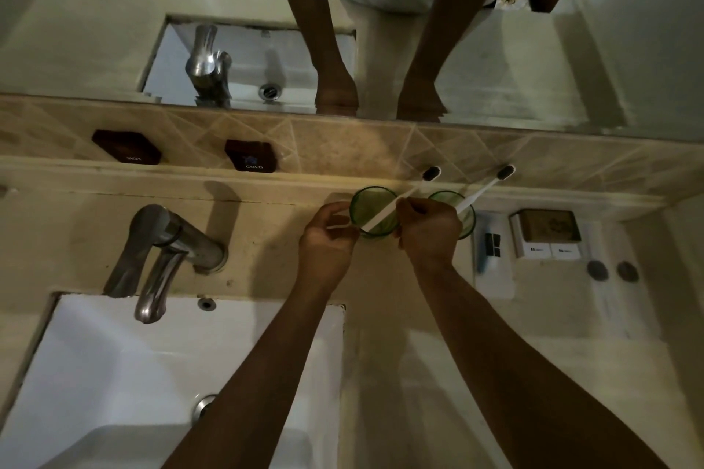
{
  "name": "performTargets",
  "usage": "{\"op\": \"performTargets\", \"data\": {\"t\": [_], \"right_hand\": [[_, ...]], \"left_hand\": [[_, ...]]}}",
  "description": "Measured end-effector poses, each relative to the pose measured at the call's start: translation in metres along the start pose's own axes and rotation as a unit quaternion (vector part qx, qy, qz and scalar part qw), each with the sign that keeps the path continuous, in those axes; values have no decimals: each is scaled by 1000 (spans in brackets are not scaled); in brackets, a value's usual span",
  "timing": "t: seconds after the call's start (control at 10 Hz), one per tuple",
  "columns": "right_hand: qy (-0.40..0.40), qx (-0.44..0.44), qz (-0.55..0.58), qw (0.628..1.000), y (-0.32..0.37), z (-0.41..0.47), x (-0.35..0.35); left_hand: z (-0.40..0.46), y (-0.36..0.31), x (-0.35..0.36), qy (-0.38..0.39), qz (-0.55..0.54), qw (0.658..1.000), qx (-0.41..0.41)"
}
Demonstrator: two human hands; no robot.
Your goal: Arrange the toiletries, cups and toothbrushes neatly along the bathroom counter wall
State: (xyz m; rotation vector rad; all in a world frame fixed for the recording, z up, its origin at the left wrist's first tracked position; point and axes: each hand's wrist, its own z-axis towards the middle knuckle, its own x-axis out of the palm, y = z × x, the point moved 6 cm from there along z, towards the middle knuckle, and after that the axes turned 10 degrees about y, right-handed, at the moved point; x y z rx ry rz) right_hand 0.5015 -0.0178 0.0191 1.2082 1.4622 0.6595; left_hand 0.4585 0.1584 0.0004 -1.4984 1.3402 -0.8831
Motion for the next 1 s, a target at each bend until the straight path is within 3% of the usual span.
{"op": "performTargets", "data": {"t": [1.0], "right_hand": [[5, -12, -27, 1000, 5, -9, -13]], "left_hand": [[-17, 21, -2, -21, 60, 996, -57]]}}
